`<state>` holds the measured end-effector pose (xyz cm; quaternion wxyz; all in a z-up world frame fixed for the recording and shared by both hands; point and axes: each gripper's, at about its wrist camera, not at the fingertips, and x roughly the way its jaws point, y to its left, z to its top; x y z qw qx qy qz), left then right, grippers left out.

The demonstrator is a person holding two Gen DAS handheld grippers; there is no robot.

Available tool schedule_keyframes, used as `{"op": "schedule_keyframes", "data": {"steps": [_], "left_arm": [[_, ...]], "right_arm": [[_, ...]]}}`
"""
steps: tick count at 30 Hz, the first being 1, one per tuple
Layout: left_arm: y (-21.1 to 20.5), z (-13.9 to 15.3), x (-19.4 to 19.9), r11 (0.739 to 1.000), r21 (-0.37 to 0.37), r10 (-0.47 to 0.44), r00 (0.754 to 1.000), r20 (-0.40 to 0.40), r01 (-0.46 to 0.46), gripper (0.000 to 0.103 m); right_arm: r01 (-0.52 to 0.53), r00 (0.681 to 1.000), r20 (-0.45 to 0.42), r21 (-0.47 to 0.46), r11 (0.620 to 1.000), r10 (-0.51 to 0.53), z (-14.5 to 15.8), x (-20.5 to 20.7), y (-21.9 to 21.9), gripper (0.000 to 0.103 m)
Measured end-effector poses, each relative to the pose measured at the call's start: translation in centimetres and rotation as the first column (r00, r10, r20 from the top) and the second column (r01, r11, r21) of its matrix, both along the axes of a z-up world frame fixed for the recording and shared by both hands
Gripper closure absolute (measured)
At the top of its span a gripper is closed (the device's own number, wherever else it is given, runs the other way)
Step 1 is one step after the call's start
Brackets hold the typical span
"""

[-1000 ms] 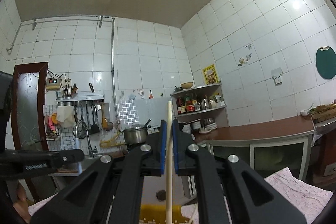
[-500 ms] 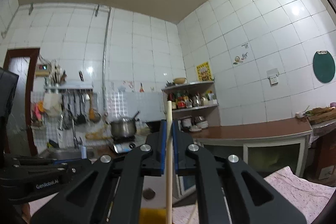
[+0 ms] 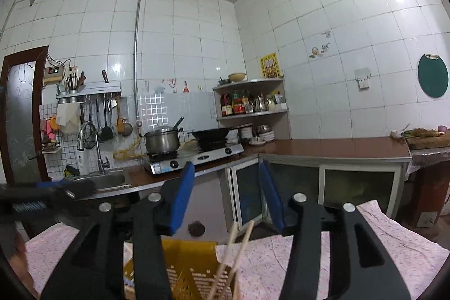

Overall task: Organize utensils
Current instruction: 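Open the right tool over the holder while the left tool releases the blue spoon, then grasp a wooden chopstick with the left tool while the right tool grasps the green-handled fork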

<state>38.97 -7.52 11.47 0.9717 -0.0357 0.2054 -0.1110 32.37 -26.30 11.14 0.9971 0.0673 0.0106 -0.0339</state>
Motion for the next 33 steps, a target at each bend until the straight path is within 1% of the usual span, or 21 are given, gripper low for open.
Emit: {"op": "schedule_keyframes", "data": {"steps": [1, 2, 4, 6, 8, 9, 13, 14, 16, 18, 22, 26, 28, 30, 31, 32, 33], "left_arm": [[0.6, 0.4, -0.5, 1.000, -0.002, 0.014, 1.000, -0.008, -0.014, 0.026], [1.4, 0.9, -1.2, 0.999, -0.001, 0.034, 0.999, -0.020, -0.034, 0.023], [2.6, 1.4, -2.5, 0.999, 0.006, 0.054, 0.998, -0.025, -0.054, 0.015], [4.0, 1.5, -3.9, 0.996, 0.035, 0.079, 0.996, -0.051, -0.077, 0.010], [5.4, 0.9, -4.8, 0.995, 0.038, 0.100, 0.992, -0.079, -0.097, 0.006], [6.0, 0.5, -5.3, 0.994, 0.039, 0.105, 0.990, -0.094, -0.101, 0.005], [8.0, -2.2, -6.6, 0.993, 0.042, 0.113, 0.980, -0.161, -0.107, 0.005], [8.3, -3.2, -6.9, 0.993, 0.051, 0.114, 0.977, -0.181, -0.106, 0.005], [8.5, -5.2, -7.1, 0.992, 0.073, 0.120, 0.969, -0.217, -0.106, 0.005], [8.4, -6.9, -7.2, 0.989, 0.089, 0.135, 0.960, -0.246, -0.116, 0.005], [7.9, -10.5, -7.2, 0.991, 0.090, 0.122, 0.938, -0.325, -0.098, 0.005], [6.6, -13.7, -7.3, 0.988, 0.134, 0.123, 0.921, -0.370, -0.078, 0.005], [6.1, -15.2, -7.2, 0.988, 0.136, 0.118, 0.908, -0.403, -0.068, 0.005], [5.7, -16.6, -7.0, 0.989, 0.136, 0.108, 0.888, -0.448, -0.051, 0.005], [5.7, -17.4, -6.8, 0.990, 0.133, 0.106, 0.875, -0.473, -0.048, 0.006], [5.5, -17.8, -6.8, 0.991, 0.128, 0.103, 0.867, -0.488, -0.046, 0.007], [5.5, -18.2, -6.6, 0.992, 0.122, 0.097, 0.860, -0.502, -0.041, 0.011]], "right_arm": [[0.006, 1.000, -0.021, -0.009, 1.000, -0.007, 0.3, -0.8, -0.1, 0.048], [0.013, 0.999, -0.032, -0.016, 1.000, -0.014, 0.4, -1.3, -0.1, 0.045], [0.026, 0.998, -0.063, -0.030, 0.999, -0.028, 0.6, -2.4, -0.3, 0.036], [0.038, 0.992, -0.118, -0.031, 0.999, -0.041, 0.3, -3.3, -0.5, 0.034], [0.057, 0.979, -0.193, -0.029, 0.998, -0.062, -0.3, -4.3, -0.9, 0.031], [0.061, 0.974, -0.216, -0.029, 0.998, -0.066, -0.6, -4.6, -1.1, 0.028], [0.088, 0.937, -0.335, -0.040, 0.995, -0.097, -3.3, -6.2, -1.4, 0.025], [0.094, 0.929, -0.356, -0.035, 0.995, -0.100, -3.9, -6.4, -1.5, 0.025], [0.111, 0.902, -0.417, -0.023, 0.994, -0.111, -5.7, -6.8, -1.8, 0.025], [0.121, 0.879, -0.462, -0.021, 0.992, -0.117, -7.2, -7.1, -1.9, 0.025], [0.122, 0.821, -0.562, -0.005, 0.993, -0.103, -10.9, -6.7, -1.8, 0.025], [0.119, 0.776, -0.624, 0.002, 0.993, -0.092, -13.8, -5.8, -1.2, 0.025], [0.112, 0.756, -0.649, 0.009, 0.994, -0.079, -15.0, -5.3, -0.9, 0.025], [0.105, 0.737, -0.673, 0.027, 0.994, -0.060, -16.2, -4.6, -0.5, 0.025], [0.103, 0.726, -0.686, 0.040, 0.994, -0.048, -16.8, -4.2, -0.3, 0.025], [0.105, 0.715, -0.698, 0.049, 0.993, -0.041, -17.4, -3.8, -0.2, 0.025], [0.105, 0.707, -0.706, 0.053, 0.993, -0.037, -17.7, -3.5, -0.1, 0.025]]}}
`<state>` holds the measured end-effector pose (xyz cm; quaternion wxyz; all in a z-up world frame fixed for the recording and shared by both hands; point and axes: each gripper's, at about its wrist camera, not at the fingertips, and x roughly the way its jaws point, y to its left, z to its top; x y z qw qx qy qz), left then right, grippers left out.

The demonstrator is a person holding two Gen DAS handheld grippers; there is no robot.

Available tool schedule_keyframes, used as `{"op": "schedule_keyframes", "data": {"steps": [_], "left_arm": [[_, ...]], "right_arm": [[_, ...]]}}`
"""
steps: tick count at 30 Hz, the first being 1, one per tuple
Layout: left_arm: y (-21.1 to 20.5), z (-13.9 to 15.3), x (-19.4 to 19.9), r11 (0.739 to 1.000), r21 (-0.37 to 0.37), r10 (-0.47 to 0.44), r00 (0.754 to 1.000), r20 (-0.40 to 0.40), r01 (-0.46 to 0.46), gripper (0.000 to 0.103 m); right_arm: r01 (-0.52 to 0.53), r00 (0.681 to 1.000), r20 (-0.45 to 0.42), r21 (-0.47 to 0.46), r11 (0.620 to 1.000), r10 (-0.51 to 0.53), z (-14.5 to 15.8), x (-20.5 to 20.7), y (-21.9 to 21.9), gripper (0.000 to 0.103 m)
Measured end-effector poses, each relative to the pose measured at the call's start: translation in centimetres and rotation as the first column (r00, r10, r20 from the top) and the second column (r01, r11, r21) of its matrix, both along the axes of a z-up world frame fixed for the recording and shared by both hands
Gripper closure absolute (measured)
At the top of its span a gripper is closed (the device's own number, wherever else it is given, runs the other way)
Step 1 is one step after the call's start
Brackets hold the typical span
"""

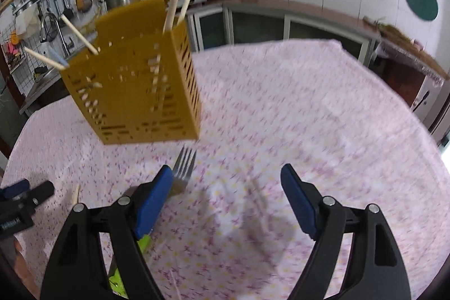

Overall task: Organize utensils
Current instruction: 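Grasp a wooden chopstick with the left tool while the right tool grasps the green-handled fork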

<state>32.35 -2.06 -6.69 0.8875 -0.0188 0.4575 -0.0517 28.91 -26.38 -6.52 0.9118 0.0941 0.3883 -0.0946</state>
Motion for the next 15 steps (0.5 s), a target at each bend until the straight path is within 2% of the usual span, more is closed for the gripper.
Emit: {"op": "schedule_keyframes", "data": {"steps": [1, 5, 7, 11, 15], "left_arm": [[0.0, -0.5, 0.1, 1.000, -0.011, -0.010, 1.000, -0.020, 0.010, 0.016], [-0.4, -1.5, 0.4, 0.999, -0.036, -0.027, 0.998, -0.064, 0.025, 0.023], [-0.8, -1.8, 0.3, 0.998, -0.045, -0.041, 0.996, -0.082, 0.037, 0.031], [-1.6, -2.4, -0.3, 0.997, -0.053, -0.057, 0.993, -0.103, 0.052, 0.033], [-1.8, -2.6, -0.1, 0.997, -0.048, -0.066, 0.991, -0.113, 0.061, 0.042]], "right_arm": [[-0.006, 1.000, -0.015, 0.009, 1.000, 0.006, -0.4, 0.4, 0.2, 0.025], [-0.008, 0.998, -0.063, 0.037, 0.999, 0.011, -1.5, 1.9, 0.8, 0.025], [-0.002, 0.996, -0.085, 0.065, 0.998, 0.007, -1.9, 2.6, 0.8, 0.025], [0.008, 0.994, -0.113, 0.064, 0.998, -0.001, -2.5, 3.6, 1.1, 0.025], [0.009, 0.991, -0.130, 0.049, 0.999, -0.003, -3.4, 4.6, 1.3, 0.026]]}}
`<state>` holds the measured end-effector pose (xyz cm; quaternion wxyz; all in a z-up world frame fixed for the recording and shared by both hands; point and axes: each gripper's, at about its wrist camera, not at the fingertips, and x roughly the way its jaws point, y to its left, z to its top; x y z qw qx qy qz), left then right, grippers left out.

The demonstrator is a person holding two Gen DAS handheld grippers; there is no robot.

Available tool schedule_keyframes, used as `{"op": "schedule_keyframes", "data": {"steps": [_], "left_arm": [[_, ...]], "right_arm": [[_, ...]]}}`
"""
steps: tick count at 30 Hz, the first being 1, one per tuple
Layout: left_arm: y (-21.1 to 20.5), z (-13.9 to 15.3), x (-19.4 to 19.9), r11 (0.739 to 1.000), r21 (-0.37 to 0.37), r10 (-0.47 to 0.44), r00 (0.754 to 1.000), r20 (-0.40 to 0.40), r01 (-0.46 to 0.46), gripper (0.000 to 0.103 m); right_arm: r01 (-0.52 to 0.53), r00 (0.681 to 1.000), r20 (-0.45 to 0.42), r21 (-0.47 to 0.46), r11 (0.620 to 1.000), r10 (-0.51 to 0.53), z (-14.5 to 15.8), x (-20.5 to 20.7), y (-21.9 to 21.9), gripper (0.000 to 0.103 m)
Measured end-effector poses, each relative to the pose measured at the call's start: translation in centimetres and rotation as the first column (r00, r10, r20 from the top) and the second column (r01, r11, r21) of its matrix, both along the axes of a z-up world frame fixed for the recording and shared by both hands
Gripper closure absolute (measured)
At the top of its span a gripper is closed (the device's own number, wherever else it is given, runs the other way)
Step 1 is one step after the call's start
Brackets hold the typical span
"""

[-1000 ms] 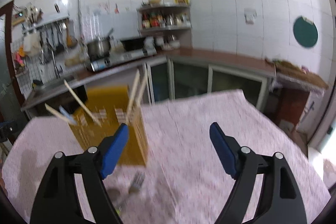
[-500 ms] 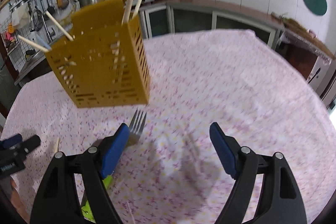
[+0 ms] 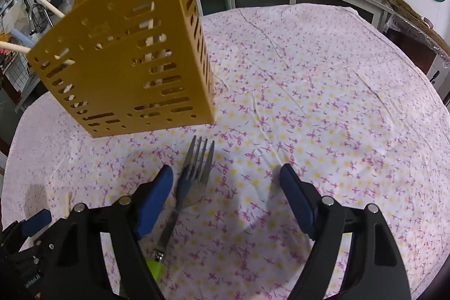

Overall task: Organize utensils
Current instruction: 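Grasp a wooden chopstick with the left tool while the right tool grasps the green-handled fork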

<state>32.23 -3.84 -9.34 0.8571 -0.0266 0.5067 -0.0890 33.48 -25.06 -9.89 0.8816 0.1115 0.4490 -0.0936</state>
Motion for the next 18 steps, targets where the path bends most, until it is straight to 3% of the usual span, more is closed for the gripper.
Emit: {"op": "schedule_keyframes", "data": {"steps": [6, 12, 18], "left_arm": [[-0.6, -0.4, -0.1, 0.999, 0.032, -0.011, 1.000, 0.014, 0.011, 0.043], [-1.3, -0.6, 0.1, 0.998, 0.058, -0.016, 0.999, 0.028, 0.015, 0.051], [-0.7, -0.4, 0.0, 0.999, 0.035, -0.019, 1.000, 0.022, 0.018, 0.068]], "right_arm": [[-0.014, 1.000, -0.007, -0.054, 0.998, 0.013, 0.2, 0.7, 0.4, 0.033], [-0.054, 0.999, 0.000, -0.063, 0.997, 0.054, 0.7, 0.4, 1.0, 0.067], [-0.064, 0.998, -0.011, 0.023, 0.998, 0.064, 0.9, -0.2, -1.0, 0.088]]}}
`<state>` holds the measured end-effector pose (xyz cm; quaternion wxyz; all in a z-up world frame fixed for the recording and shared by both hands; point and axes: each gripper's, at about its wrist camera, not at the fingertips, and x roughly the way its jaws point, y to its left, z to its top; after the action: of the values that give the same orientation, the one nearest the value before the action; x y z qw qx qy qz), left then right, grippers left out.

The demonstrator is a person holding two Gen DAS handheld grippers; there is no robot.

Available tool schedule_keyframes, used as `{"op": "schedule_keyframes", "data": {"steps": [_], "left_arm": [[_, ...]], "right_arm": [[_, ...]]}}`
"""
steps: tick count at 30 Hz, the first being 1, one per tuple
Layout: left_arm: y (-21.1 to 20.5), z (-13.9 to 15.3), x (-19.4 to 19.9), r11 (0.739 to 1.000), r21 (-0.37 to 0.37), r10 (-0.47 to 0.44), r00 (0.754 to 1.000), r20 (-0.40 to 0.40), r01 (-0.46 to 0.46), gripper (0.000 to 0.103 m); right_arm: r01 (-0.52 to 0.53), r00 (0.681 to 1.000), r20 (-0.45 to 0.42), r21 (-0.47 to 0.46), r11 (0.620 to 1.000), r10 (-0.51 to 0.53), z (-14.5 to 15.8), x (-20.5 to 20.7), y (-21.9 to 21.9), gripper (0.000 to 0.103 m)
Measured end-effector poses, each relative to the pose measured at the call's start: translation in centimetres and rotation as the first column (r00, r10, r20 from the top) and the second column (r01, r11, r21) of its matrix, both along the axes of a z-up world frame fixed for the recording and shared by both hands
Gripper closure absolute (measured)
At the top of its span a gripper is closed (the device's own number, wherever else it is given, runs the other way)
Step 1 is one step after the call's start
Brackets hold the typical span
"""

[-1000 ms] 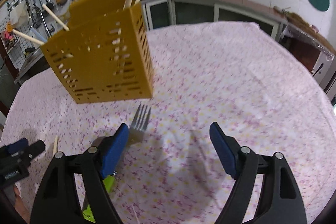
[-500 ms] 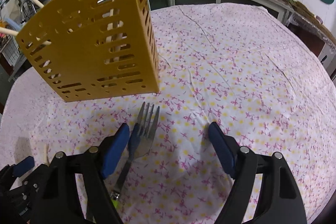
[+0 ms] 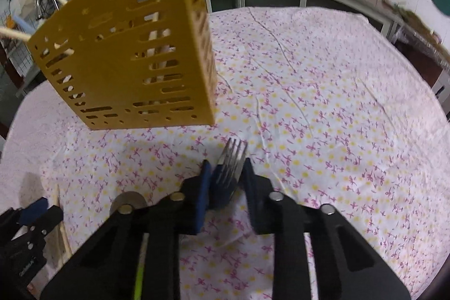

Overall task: Organize utensils
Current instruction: 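Grasp a wooden chopstick with the left tool while the right tool grasps the green-handled fork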

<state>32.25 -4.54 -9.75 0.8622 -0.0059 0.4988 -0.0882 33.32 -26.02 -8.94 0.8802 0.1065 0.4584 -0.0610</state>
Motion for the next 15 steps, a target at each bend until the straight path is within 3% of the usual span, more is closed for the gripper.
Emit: {"op": "schedule_keyframes", "data": {"steps": [5, 15], "left_arm": [[0.8, 0.3, -0.3, 0.999, -0.040, -0.013, 1.000, -0.013, 0.013, 0.079], [0.9, 0.4, -0.6, 0.998, -0.064, -0.026, 1.000, -0.016, 0.025, 0.094]], "right_arm": [[0.000, 1.000, 0.003, 0.099, 0.995, 0.000, 0.0, -0.7, -1.7, 0.094], [0.006, 1.000, 0.018, 0.093, 0.996, -0.007, 0.3, -2.7, -2.4, 0.095]]}}
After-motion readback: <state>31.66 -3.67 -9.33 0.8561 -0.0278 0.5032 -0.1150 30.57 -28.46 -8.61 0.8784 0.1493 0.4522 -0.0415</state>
